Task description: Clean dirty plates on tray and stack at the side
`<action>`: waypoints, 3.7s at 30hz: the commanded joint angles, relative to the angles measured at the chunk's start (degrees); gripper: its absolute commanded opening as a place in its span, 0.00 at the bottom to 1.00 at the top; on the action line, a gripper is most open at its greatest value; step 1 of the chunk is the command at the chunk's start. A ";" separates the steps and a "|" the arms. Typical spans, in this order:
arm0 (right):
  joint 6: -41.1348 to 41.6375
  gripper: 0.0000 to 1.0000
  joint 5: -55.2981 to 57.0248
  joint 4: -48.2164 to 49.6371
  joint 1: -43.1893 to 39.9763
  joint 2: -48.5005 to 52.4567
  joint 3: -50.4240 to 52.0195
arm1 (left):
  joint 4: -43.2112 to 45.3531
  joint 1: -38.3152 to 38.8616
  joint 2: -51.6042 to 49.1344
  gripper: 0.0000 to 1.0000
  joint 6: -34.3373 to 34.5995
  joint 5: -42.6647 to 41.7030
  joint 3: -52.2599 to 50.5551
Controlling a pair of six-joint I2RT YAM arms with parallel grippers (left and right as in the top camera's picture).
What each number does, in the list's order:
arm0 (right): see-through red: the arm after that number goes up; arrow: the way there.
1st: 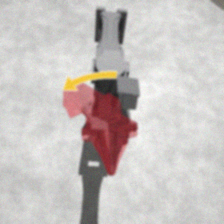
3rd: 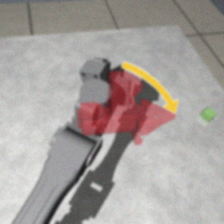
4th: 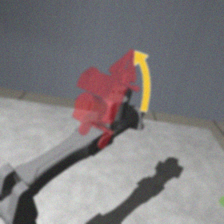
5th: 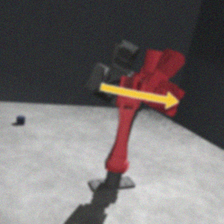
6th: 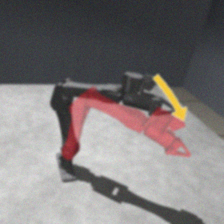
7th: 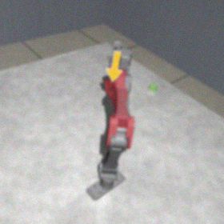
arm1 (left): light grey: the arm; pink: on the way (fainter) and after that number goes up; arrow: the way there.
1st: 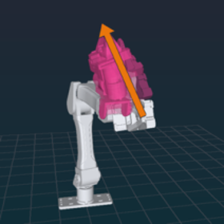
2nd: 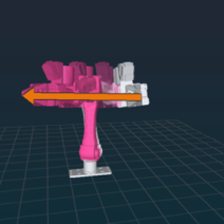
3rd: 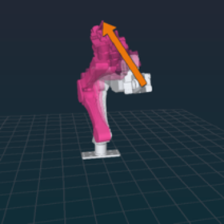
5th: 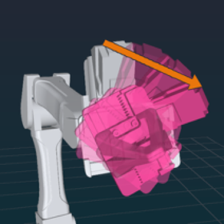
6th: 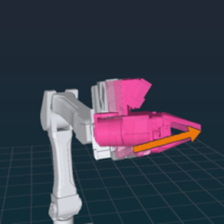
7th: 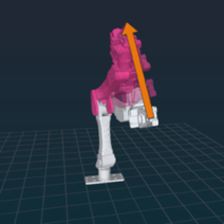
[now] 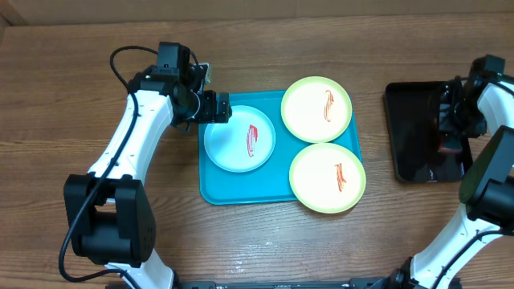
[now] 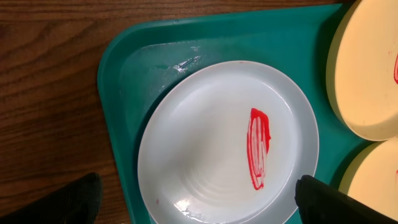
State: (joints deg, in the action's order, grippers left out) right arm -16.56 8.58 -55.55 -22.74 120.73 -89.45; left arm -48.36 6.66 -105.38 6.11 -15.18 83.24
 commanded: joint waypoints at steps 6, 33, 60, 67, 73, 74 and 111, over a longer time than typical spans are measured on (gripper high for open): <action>0.63 0.35 -7.45 1.97 0.70 -0.11 4.28 | 1.07 -0.13 -0.26 1.00 1.25 0.35 0.98; 1.27 0.27 -10.86 5.35 6.97 -0.11 6.03 | 1.46 -0.13 -0.26 1.00 1.22 0.35 0.98; 1.68 0.39 -8.85 1.01 7.67 -0.15 -0.31 | -0.46 -0.13 -0.26 1.00 5.97 0.39 0.87; 2.29 0.31 -10.84 1.53 7.67 -0.15 3.02 | -1.46 -0.13 -0.26 1.00 8.74 0.37 0.02; 5.66 0.18 -10.82 3.23 7.67 -0.15 4.24 | -1.40 -0.13 -0.26 0.89 9.92 3.43 -1.77; 5.90 0.18 -10.84 3.37 7.67 -0.15 4.24 | -1.86 -0.13 -0.26 0.87 11.02 3.56 -1.77; 5.88 0.18 -10.86 3.04 7.67 -0.15 4.24 | 10.54 2.10 -3.19 0.40 15.04 11.06 -14.64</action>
State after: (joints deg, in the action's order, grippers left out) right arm -10.94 -1.26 -52.36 -15.42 120.40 -86.13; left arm -38.52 8.27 -105.84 21.06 -4.45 69.41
